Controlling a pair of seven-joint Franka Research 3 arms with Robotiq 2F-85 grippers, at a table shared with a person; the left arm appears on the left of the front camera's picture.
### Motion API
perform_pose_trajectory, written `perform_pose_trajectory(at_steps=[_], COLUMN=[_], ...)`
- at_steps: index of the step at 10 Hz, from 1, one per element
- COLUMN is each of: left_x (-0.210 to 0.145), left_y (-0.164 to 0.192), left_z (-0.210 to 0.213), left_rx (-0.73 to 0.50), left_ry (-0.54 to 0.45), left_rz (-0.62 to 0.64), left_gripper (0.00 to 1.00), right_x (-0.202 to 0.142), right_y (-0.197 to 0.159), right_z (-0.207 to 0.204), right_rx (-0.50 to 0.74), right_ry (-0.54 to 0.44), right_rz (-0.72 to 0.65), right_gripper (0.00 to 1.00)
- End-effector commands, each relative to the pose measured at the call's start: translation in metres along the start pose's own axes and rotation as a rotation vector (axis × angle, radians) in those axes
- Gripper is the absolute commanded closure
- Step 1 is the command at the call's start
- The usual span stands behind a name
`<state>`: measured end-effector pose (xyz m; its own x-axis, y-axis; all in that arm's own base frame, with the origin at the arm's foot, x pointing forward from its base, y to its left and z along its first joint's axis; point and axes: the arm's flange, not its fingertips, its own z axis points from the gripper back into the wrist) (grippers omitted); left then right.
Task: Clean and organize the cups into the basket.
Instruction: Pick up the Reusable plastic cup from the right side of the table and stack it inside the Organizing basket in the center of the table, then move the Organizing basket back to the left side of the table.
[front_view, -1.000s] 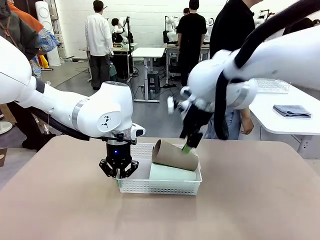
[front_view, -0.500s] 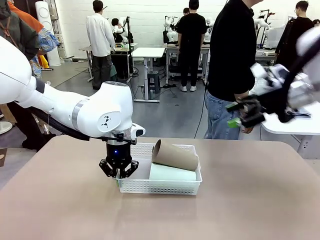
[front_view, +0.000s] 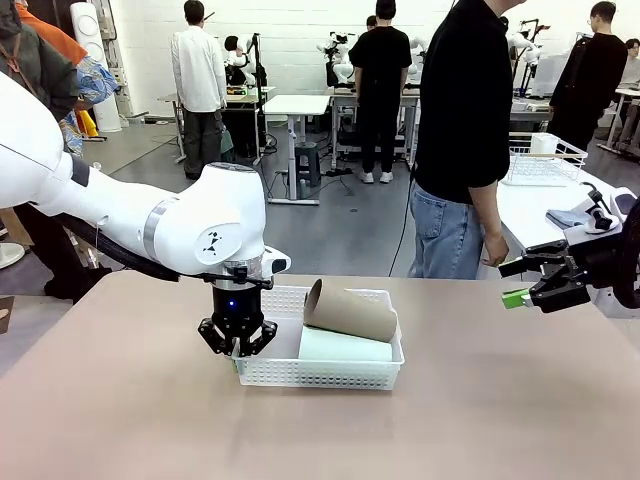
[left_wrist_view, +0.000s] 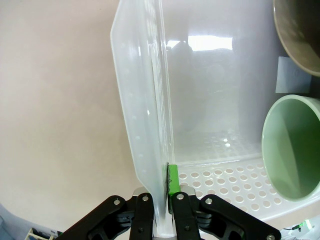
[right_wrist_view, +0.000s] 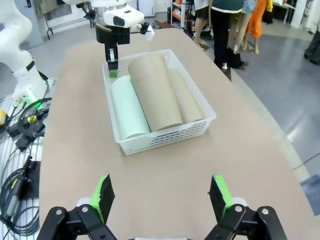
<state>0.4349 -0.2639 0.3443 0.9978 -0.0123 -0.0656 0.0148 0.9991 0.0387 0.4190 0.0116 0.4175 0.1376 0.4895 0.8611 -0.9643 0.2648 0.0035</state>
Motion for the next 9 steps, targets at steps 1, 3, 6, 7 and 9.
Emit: perform_pose_trajectory(at_steps=[1, 3, 6, 7, 9], left_x=[-0.0010, -0.0010, -0.0010, -0.0010, -0.0010], left_y=[-0.0003, -0.0003, -0.0003, -0.0003, -0.0003], left_z=[-0.0014, -0.0014, -0.0014, -0.0014, -0.0014], left_rx=[0.005, 0.005, 0.005, 0.005, 0.005], left_ry=[0.002, 0.002, 0.002, 0.002, 0.002], left_rz=[-0.005, -0.005, -0.005, -0.005, -0.005], left_gripper=[1.00, 1.00, 1.00, 1.00, 1.00], right_x=[0.0028, 0.0028, 0.0028, 0.0028, 0.0028], right_y=[-0.0090, -0.0090, -0.0090, -0.0090, -0.0090], right_z=[-0.0071, -0.0071, -0.0071, -0.0071, -0.0071], right_rx=[0.018, 0.018, 0.018, 0.018, 0.018], right_ry=[-0.009, -0.009, -0.009, -0.009, -0.009], right_rz=[0.012, 0.012, 0.012, 0.012, 0.012], right_gripper=[0.00, 0.00, 0.00, 0.00, 0.00])
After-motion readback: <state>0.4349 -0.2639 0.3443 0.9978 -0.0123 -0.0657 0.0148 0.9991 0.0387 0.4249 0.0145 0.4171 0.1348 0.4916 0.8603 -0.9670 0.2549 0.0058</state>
